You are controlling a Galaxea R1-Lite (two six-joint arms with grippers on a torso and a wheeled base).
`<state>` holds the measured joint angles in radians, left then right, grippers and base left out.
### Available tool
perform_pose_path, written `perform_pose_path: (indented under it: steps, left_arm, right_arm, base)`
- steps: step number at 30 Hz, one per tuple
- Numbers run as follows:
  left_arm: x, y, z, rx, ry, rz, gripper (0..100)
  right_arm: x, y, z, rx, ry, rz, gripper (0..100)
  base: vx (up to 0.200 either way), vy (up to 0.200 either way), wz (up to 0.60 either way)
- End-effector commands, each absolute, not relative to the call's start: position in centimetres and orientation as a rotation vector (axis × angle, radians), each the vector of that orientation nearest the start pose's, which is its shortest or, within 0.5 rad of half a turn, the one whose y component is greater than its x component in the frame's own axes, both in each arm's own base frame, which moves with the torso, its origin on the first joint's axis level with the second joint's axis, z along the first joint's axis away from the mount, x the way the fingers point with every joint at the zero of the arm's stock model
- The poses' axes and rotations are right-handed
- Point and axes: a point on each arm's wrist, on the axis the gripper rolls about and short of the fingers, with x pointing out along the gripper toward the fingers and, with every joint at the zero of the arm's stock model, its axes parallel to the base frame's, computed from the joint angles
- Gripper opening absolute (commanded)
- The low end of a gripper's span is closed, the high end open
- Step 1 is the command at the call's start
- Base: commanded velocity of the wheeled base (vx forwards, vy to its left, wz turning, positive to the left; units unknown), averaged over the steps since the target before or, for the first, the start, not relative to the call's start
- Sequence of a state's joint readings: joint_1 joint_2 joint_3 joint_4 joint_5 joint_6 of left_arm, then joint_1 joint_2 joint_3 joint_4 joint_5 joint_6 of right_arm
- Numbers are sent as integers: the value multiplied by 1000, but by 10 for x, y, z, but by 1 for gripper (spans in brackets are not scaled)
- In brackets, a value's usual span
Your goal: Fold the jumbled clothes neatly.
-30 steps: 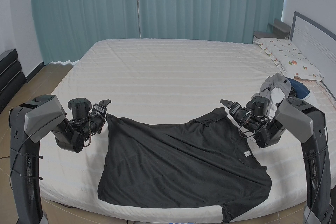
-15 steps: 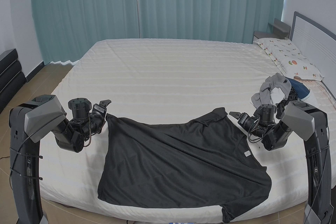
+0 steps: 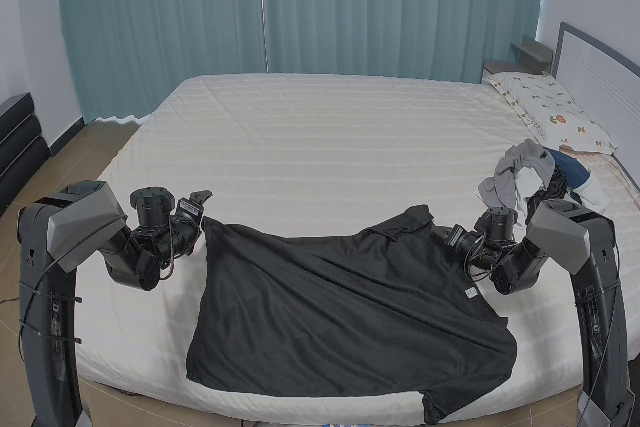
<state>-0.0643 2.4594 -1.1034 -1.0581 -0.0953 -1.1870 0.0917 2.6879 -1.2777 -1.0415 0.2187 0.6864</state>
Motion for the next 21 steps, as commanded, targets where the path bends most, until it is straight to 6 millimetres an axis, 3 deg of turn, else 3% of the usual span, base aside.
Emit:
perform_pose_path:
  steps: [1,21]
  left_arm:
    - [441,-31,3,-1180,357,38,100]
    - [447,-28,0,-1174,347,40,100]
  right_arm:
    - [467,42,-66,699,448,157,0]
    - [476,-3,-49,716,309,94,0]
  base:
    - [0,0,0]
    - [0,0,0]
